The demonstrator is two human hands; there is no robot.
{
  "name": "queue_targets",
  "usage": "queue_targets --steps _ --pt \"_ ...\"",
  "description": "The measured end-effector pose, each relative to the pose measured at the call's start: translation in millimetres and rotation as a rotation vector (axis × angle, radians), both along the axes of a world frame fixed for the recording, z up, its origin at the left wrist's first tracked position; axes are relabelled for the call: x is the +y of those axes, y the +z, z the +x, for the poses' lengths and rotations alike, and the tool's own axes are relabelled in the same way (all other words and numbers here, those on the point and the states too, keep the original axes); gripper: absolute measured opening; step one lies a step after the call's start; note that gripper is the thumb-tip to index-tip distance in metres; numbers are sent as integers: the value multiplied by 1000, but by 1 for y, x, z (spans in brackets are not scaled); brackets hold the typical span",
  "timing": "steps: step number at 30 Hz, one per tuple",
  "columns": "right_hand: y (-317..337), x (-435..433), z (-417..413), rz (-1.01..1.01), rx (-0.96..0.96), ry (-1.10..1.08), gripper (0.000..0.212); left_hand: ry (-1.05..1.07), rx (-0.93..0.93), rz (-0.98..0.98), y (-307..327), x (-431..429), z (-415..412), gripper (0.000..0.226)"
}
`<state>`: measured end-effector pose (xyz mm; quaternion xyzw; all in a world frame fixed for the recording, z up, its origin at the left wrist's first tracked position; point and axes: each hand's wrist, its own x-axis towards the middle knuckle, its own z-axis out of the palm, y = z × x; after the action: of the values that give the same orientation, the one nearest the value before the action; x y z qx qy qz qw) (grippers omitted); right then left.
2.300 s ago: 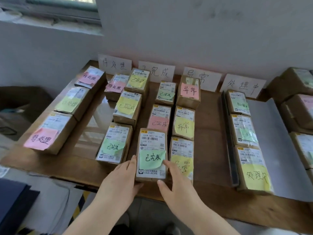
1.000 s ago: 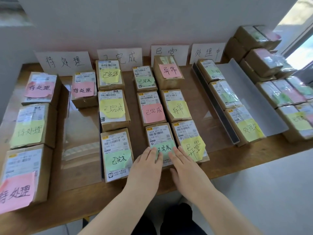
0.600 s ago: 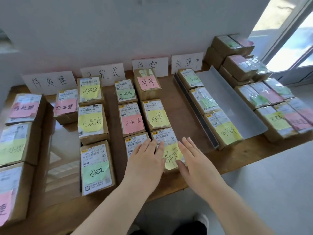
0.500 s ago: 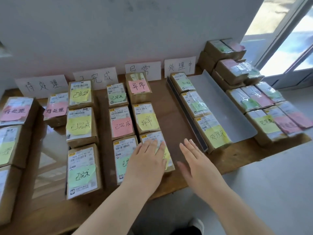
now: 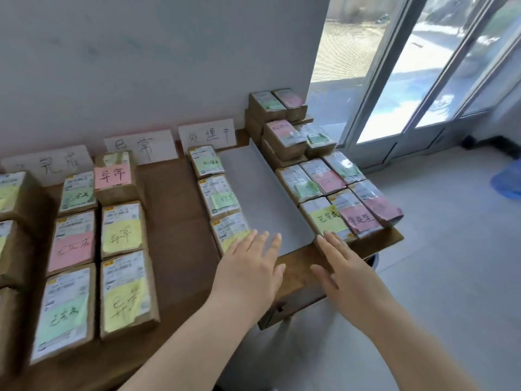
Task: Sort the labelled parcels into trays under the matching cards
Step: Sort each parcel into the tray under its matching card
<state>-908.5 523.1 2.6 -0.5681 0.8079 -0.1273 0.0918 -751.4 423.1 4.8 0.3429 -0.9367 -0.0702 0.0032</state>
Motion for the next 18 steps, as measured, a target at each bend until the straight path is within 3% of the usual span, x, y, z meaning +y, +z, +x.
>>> queue_targets --steps 8,18 --pt "1 16 -48 21 -54 -62 60 -45 -9 4 1 5 -54 60" --pt "1 -41 -71 94 -70 -38 60 -12 -23 30 -15 -41 -71 60"
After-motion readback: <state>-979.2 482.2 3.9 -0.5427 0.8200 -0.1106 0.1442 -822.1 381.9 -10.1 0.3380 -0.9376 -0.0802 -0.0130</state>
